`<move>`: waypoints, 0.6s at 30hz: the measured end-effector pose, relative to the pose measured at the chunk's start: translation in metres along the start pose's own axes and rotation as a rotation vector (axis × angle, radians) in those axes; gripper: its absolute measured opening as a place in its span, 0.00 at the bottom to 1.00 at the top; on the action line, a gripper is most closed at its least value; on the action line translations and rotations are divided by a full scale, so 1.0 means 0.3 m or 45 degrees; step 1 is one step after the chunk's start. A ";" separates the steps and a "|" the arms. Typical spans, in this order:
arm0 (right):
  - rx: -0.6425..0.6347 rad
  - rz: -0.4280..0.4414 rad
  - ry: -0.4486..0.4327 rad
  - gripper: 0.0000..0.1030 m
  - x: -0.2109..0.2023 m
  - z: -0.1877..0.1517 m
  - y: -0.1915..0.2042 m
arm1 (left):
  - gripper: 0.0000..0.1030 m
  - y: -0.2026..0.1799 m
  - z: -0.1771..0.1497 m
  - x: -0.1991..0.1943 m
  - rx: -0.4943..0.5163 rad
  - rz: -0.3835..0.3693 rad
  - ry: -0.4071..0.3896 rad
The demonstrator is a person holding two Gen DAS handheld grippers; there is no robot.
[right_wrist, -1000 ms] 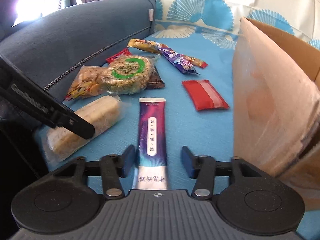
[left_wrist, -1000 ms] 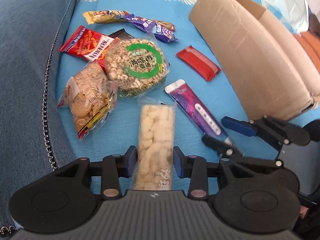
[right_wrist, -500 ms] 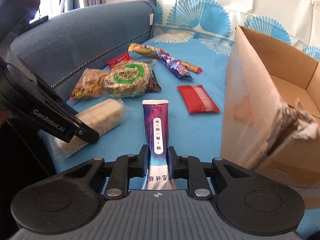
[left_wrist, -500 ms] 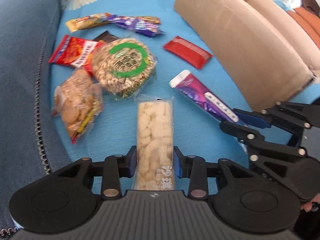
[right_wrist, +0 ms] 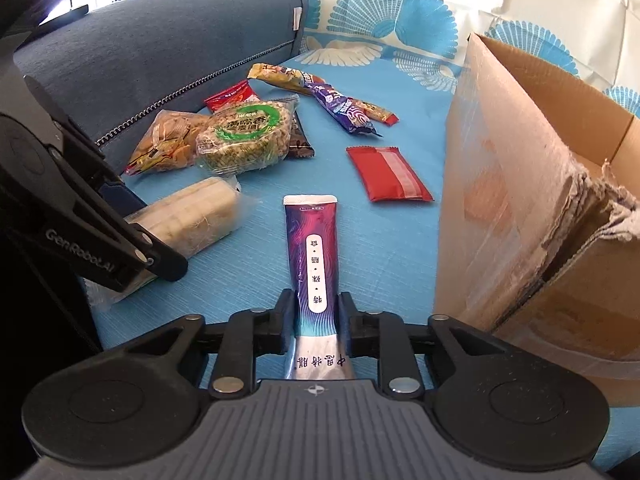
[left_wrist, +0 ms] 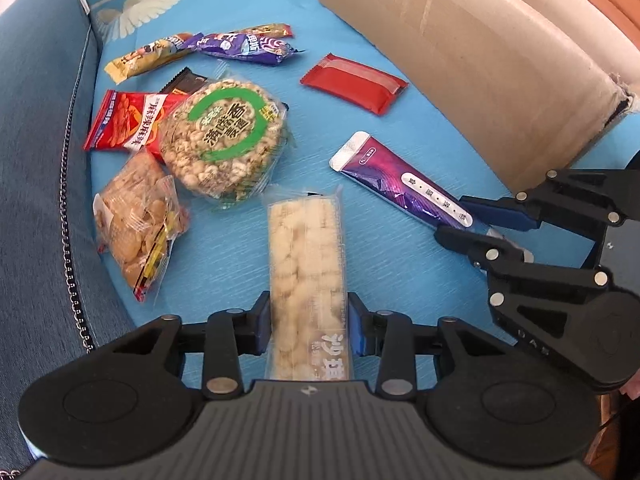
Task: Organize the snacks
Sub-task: 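Carry the biscuit bar with the left gripper while the right gripper carries the purple tube to the box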
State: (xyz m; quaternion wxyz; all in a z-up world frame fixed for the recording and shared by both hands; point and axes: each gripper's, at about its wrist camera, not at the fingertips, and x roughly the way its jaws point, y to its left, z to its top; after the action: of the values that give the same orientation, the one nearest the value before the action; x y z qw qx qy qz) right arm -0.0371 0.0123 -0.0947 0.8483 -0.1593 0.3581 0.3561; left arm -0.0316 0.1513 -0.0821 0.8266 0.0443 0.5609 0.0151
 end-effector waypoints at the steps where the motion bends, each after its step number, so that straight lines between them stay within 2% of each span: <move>1: 0.000 -0.005 -0.002 0.20 -0.004 0.003 -0.003 | 0.39 0.003 -0.002 -0.003 -0.002 -0.004 -0.004; 4: 0.025 -0.013 -0.009 0.18 -0.017 0.008 -0.015 | 0.38 0.015 -0.003 -0.019 -0.028 -0.030 -0.040; 11: 0.041 -0.001 -0.111 0.17 -0.101 0.038 -0.025 | 0.38 0.032 -0.040 -0.117 -0.079 -0.094 -0.287; 18: 0.035 0.044 -0.194 0.17 -0.213 0.105 -0.054 | 0.38 0.068 -0.064 -0.186 -0.181 -0.133 -0.471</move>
State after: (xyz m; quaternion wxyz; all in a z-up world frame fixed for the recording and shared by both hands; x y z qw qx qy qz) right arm -0.0411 -0.0136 -0.0266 0.8689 -0.1137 0.3003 0.3768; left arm -0.0696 0.1686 -0.0358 0.9162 -0.0411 0.3985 0.0034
